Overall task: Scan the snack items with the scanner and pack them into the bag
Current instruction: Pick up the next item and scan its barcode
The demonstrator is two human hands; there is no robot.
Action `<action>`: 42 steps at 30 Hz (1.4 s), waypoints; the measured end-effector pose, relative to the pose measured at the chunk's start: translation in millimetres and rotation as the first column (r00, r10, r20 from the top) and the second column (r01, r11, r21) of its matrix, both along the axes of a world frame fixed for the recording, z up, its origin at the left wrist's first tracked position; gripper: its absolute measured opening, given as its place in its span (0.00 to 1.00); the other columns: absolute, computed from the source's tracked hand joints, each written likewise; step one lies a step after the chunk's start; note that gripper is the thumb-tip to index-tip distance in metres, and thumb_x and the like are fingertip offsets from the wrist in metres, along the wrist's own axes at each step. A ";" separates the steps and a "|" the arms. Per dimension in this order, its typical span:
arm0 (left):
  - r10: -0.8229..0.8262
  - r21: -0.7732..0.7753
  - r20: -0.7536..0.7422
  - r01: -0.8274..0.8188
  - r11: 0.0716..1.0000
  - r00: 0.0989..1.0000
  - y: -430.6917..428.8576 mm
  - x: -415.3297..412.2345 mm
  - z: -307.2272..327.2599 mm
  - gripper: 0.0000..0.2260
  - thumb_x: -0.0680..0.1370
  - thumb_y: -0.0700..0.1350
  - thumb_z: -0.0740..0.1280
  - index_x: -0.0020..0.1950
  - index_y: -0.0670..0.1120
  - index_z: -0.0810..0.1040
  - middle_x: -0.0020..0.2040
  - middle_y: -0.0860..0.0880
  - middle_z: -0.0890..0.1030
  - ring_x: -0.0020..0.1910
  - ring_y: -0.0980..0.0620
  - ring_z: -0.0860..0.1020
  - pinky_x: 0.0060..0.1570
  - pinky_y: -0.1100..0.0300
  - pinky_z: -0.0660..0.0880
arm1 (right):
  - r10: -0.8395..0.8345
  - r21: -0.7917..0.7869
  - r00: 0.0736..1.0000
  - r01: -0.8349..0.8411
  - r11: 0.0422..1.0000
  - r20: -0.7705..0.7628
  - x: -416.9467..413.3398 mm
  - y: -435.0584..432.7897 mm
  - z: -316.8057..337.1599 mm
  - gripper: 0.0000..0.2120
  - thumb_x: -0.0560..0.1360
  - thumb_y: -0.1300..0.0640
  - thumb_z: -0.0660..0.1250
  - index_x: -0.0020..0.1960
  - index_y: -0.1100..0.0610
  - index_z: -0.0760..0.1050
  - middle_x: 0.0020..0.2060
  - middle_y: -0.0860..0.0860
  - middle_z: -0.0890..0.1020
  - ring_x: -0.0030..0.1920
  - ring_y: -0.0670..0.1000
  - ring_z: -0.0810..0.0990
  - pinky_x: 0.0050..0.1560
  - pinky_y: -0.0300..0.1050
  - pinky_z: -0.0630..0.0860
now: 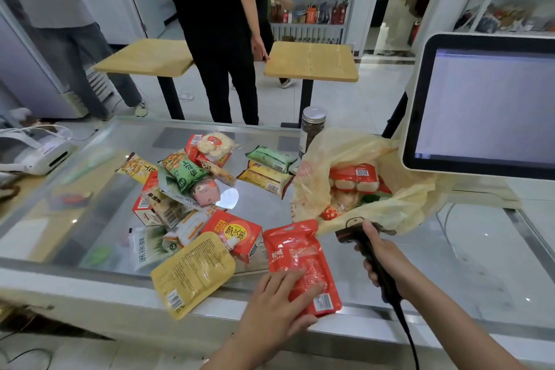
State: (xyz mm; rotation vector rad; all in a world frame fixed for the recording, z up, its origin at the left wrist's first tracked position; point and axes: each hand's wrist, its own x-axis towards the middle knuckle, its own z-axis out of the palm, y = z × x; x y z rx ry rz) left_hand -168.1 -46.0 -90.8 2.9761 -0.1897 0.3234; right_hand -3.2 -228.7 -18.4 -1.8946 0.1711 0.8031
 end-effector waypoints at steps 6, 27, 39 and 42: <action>0.006 0.058 -0.002 -0.006 0.998 1.000 5.3 31.1 -2.1 0.22 0.82 0.59 0.46 0.72 0.56 0.65 0.70 0.47 0.65 0.70 0.48 0.63 0.71 0.50 0.55 | -0.029 0.061 0.981 0.041 0.997 -0.189 0.6 -0.1 12.5 0.29 0.74 0.33 0.58 0.46 0.61 0.71 0.27 0.55 0.75 0.22 0.52 0.71 0.24 0.41 0.69; 0.042 -0.059 -0.159 -0.052 0.997 0.986 23.3 74.9 -8.7 0.29 0.81 0.60 0.41 0.78 0.46 0.54 0.77 0.48 0.57 0.75 0.48 0.57 0.73 0.49 0.59 | 0.066 -0.062 0.989 -0.075 0.995 -0.130 -40.5 -10.0 132.3 0.36 0.72 0.28 0.53 0.51 0.62 0.74 0.25 0.51 0.66 0.21 0.48 0.62 0.20 0.37 0.60; 0.017 -0.076 -0.174 -0.031 0.997 0.985 26.3 74.2 -9.7 0.30 0.81 0.62 0.40 0.78 0.47 0.45 0.78 0.48 0.48 0.76 0.51 0.43 0.70 0.45 0.48 | 0.063 -0.117 0.991 -0.077 0.990 -0.119 -49.5 -0.1 143.3 0.35 0.72 0.29 0.53 0.50 0.62 0.73 0.24 0.51 0.66 0.21 0.48 0.62 0.20 0.37 0.61; -0.034 -0.118 -0.173 0.014 0.993 0.984 27.1 73.8 -10.6 0.31 0.78 0.64 0.36 0.75 0.52 0.31 0.76 0.53 0.33 0.75 0.53 0.33 0.71 0.50 0.35 | 0.065 -0.127 0.990 -0.081 0.989 -0.125 -50.2 -0.1 143.8 0.35 0.71 0.28 0.53 0.50 0.62 0.72 0.24 0.51 0.67 0.21 0.48 0.62 0.20 0.37 0.61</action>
